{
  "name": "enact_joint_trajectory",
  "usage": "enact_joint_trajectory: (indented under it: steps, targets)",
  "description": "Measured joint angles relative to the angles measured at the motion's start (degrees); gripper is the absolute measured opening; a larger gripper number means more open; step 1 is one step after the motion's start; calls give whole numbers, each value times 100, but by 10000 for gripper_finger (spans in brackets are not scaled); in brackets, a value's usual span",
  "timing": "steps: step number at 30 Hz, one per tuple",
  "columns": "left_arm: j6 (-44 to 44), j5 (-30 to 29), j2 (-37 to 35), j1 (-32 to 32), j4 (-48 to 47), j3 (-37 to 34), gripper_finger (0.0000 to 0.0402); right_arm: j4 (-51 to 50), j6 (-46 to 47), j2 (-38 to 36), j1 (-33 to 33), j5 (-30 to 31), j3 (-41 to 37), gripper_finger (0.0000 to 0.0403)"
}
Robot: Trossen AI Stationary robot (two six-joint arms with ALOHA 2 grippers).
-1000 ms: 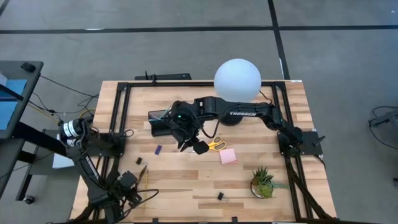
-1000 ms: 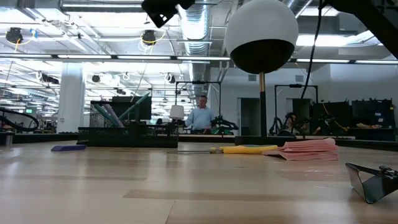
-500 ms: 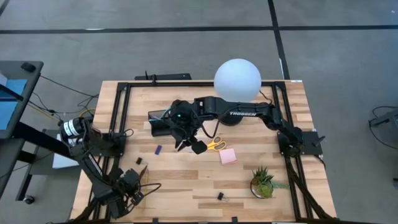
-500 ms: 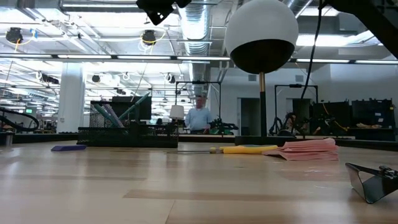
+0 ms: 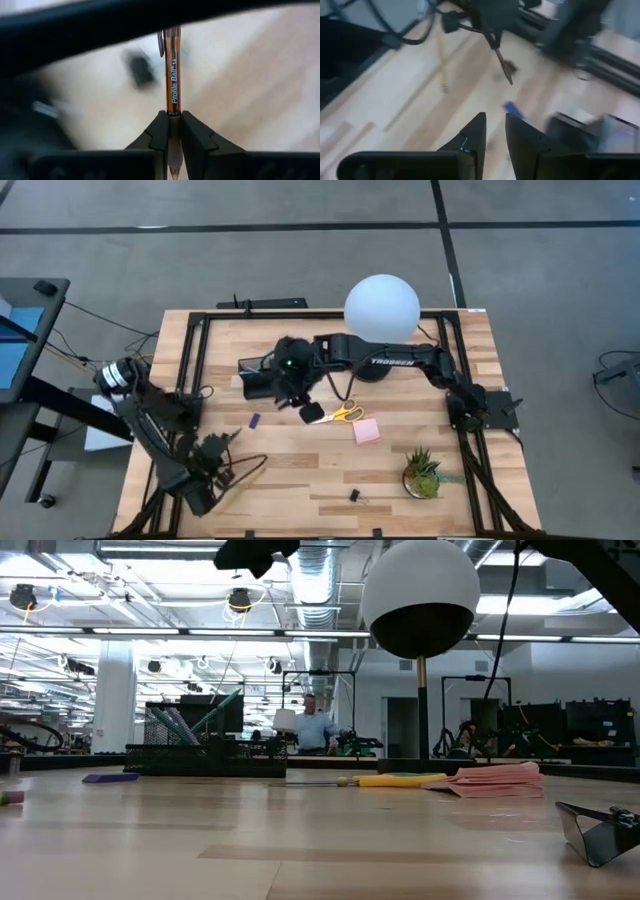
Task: Pick and place office supplies into organizer
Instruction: Put the brown pen into the black desk organizer
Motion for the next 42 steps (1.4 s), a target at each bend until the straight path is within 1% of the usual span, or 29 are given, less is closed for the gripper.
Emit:
enact_joint_trajectory:
  steps: [2, 4, 6, 7, 9, 12, 14, 17, 20, 24, 27, 30, 32, 35, 37, 39, 42]
  targets:
    - [453, -125, -258, 291, -631, 319, 17, -250, 4, -126, -76, 31, -7, 66]
    - [852, -116, -468, 615, -1277, 652, 17, -418, -11, -197, -142, 27, 9, 66]
    - [1359, -97, -645, 963, -1993, 961, 17, -818, -81, -297, -200, -33, -4, 66]
    - [1624, -99, -727, 1180, -2153, 1115, 17, -923, -121, -324, -225, -73, -7, 66]
    - [2383, -97, -896, 1658, -2105, 1262, 17, -1024, -187, -376, -280, -237, -2, 66]
    - [3641, -152, -1100, 2439, -2144, 1352, 17, -1187, -449, -486, -394, -683, -2, 66]
    - [4147, -327, -1086, 2967, -2139, 1374, 17, -1397, -633, -581, -503, -965, -2, 66]
    - [4936, -618, -1083, 3615, -2134, 1370, 16, -1595, -702, -748, -695, -1090, -2, 66]
    - [5498, -958, -1080, 4148, -2112, 1370, 16, -1776, -781, -1022, -945, -1090, -2, 66]
    - [6020, -1223, -1129, 4785, -2124, 1370, 16, -1933, -790, -1445, -1297, -1118, 0, 66]
    - [6543, -1339, -1130, 5166, -1871, 1370, 16, -1795, -757, -1696, -1491, -1257, 0, 66]
    - [6888, -1699, -1130, 5445, -1178, 1370, 16, -1523, -754, -1892, -1609, -1518, 0, 66]
    - [7074, -2076, -1130, 5515, -670, 1370, 16, -1334, -750, -1987, -1646, -1586, 0, 66]
    - [7199, -2514, -1130, 5502, -401, 1370, 16, -1319, -752, -2087, -1660, -1593, 0, 66]
    - [6985, -2900, -1147, 5414, -363, 1369, 16, -1412, -751, -2134, -1671, -1674, 0, 66]
    - [6581, -3439, -1228, 5249, -307, 1341, 16, -1442, -752, -2154, -1686, -1795, 0, 66]
    - [6066, -4119, -1511, 4902, 227, 996, 16, -1454, -750, -2164, -1686, -1982, -2, 66]
